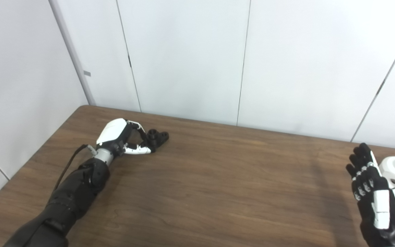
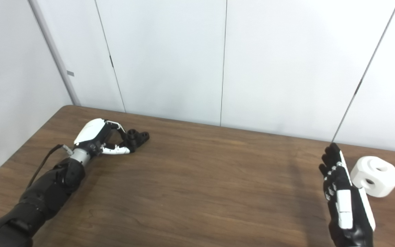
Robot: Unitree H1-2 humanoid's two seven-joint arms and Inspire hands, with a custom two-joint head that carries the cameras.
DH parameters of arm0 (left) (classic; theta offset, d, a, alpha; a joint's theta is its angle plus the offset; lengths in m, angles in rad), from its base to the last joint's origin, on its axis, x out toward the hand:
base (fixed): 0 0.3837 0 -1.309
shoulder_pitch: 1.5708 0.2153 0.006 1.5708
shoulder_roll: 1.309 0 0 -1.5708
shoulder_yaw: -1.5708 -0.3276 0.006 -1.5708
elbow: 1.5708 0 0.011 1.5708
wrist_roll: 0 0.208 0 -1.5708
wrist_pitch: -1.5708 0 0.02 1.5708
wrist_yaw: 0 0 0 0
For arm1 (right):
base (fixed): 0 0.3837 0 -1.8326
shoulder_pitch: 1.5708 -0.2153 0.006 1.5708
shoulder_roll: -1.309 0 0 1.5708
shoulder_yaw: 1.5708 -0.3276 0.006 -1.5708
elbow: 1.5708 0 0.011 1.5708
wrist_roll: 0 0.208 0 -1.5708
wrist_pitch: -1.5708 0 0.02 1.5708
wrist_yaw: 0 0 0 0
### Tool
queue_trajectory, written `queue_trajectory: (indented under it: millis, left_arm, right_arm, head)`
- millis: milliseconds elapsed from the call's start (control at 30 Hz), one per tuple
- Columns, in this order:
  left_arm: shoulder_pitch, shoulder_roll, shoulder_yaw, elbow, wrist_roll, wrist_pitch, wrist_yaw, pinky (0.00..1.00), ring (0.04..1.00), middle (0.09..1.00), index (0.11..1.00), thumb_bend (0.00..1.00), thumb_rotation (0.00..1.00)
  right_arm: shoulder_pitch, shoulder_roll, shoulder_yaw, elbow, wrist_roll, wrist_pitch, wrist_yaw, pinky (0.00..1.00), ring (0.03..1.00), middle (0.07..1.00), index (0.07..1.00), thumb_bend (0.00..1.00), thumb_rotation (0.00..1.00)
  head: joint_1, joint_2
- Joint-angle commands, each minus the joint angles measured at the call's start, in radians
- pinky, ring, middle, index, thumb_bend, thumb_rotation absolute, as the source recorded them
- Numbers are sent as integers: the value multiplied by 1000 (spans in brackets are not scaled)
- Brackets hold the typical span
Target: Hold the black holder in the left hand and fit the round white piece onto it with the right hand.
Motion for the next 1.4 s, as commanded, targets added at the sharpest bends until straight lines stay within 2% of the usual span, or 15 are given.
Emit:
queue_trajectory:
  millis: [0,133,267,467,600,833,1367]
  left_arm:
    - [-20,19,-5,-23,8,-16,-18,938,799,670,484,523,53]
    - [-12,22,-15,-44,25,-16,-15,921,800,676,484,522,52]
    - [6,18,-17,-101,30,-3,-31,927,828,697,486,521,49]
    - [26,5,-23,-152,26,-21,-59,945,842,720,486,521,49]
    - [49,-14,-20,-205,18,-21,-74,948,847,719,486,521,50]
    - [95,-44,-28,-300,21,-44,-101,921,837,708,485,521,50]
    - [171,-131,-46,-461,15,-69,-174,938,841,696,485,521,50]
  right_arm:
    - [-26,2,-6,-46,14,-23,-4,1000,1000,1000,1000,604,975]
    - [-32,-4,-12,-47,13,-26,-5,1000,1000,1000,1000,602,975]
    - [-43,-9,-22,-28,3,-39,-10,1000,1000,1000,1000,644,962]
    - [-55,-10,-27,-20,-13,-39,-15,994,1000,1000,1000,674,972]
    - [-60,-1,-26,-38,-17,-17,-23,966,982,988,991,671,957]
    - [-72,4,-17,-52,-35,-4,-30,994,998,994,994,654,956]
    - [-76,19,-7,-126,-80,38,-61,963,984,989,990,661,962]
  head:
    - [-4,4]
    - [-12,5]
    - [-29,6]
    - [-59,5]
    - [-76,2]
    - [-123,-8]
    - [-237,7]
